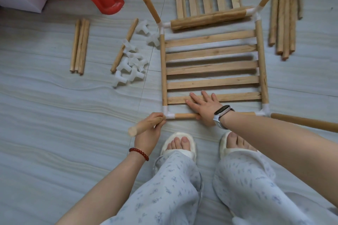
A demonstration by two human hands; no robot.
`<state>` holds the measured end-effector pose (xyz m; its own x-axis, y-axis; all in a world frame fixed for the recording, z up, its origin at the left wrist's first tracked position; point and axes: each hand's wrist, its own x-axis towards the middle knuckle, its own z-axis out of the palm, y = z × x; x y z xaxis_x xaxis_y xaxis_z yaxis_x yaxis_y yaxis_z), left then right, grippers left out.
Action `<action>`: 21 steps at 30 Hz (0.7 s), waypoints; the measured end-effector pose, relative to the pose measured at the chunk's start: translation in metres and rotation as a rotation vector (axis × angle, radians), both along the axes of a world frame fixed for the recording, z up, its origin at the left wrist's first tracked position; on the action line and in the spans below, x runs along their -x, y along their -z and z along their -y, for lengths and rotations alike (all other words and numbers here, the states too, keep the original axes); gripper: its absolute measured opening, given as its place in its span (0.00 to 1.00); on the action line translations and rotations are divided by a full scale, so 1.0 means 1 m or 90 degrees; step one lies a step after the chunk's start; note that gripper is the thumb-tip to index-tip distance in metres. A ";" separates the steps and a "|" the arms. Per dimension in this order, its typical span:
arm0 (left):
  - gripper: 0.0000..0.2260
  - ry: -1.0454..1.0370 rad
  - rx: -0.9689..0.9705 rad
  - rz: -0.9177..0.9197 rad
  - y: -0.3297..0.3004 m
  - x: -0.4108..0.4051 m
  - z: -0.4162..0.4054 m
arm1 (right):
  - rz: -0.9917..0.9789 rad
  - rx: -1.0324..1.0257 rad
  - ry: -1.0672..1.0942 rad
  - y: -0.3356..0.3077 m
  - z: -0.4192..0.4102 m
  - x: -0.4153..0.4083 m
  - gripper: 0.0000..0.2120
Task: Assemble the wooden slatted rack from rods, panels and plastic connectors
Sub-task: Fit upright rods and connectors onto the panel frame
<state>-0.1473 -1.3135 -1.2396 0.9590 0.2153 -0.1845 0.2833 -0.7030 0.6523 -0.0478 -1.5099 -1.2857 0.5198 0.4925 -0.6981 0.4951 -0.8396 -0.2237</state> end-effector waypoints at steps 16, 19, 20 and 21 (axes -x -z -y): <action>0.04 0.031 -0.087 0.003 0.010 -0.006 0.004 | -0.037 0.015 -0.012 -0.005 0.008 -0.008 0.34; 0.05 0.023 -0.054 0.006 0.008 -0.006 0.003 | -0.048 0.026 -0.024 -0.009 0.006 -0.008 0.35; 0.06 0.035 -0.052 0.003 0.008 -0.009 0.001 | -0.051 0.031 -0.023 -0.011 0.005 -0.010 0.34; 0.07 0.060 -0.053 0.002 0.009 -0.012 -0.003 | -0.054 0.034 -0.023 -0.013 0.004 -0.012 0.34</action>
